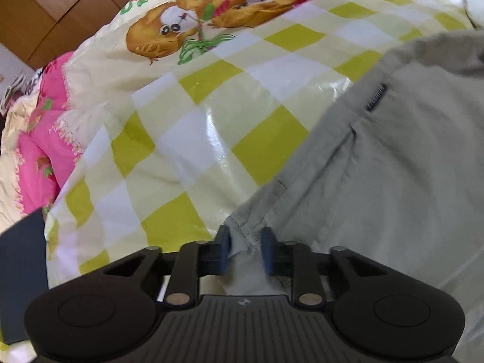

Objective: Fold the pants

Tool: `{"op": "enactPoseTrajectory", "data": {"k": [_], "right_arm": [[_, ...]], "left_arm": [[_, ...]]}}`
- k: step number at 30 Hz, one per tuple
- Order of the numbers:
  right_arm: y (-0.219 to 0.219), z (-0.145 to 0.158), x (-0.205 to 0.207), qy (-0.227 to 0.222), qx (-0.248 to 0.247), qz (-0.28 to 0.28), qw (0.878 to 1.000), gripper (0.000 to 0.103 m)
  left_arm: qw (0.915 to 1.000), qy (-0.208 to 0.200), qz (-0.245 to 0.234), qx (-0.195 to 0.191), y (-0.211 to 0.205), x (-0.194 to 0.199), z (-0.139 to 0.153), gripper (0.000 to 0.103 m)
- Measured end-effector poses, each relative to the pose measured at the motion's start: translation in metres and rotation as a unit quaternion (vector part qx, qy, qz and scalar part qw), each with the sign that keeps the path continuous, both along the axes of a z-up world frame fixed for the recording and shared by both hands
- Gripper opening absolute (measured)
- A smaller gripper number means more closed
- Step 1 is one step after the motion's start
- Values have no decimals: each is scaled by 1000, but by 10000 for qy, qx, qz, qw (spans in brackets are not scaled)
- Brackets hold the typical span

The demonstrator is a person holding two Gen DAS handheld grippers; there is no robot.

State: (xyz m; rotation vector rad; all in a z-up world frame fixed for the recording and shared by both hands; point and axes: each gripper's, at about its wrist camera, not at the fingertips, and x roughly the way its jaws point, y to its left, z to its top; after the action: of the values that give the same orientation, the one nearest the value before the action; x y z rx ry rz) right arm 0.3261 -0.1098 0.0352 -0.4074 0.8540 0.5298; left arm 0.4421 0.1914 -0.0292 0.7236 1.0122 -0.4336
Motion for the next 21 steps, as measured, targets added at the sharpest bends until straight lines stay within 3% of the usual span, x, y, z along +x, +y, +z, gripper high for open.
{"op": "enactPoseTrajectory", "data": {"k": [3,7,12,17,21], "right_arm": [[1,2,-5,-51,88,-5,9999,2],[-2,18,-18,-289,154,-64,9994,2],[-4,49,-52,-576,234,-76,9980,2],[-3,73,-121,-700,290,-57,9971,2],[2,72,-190,-465,346,-115,9983,2]], "left_arm": [[9996,-107,-49,252,-4,-6,1,22],[9992,-271,-52,296,2,-17,19,20],[9977,-634,-136,187,13,-62,58,18],[9936,-1085,-175,-276,24,-149,105,18],[9922,-1161,-214,-388,33,-229,109,18]]}}
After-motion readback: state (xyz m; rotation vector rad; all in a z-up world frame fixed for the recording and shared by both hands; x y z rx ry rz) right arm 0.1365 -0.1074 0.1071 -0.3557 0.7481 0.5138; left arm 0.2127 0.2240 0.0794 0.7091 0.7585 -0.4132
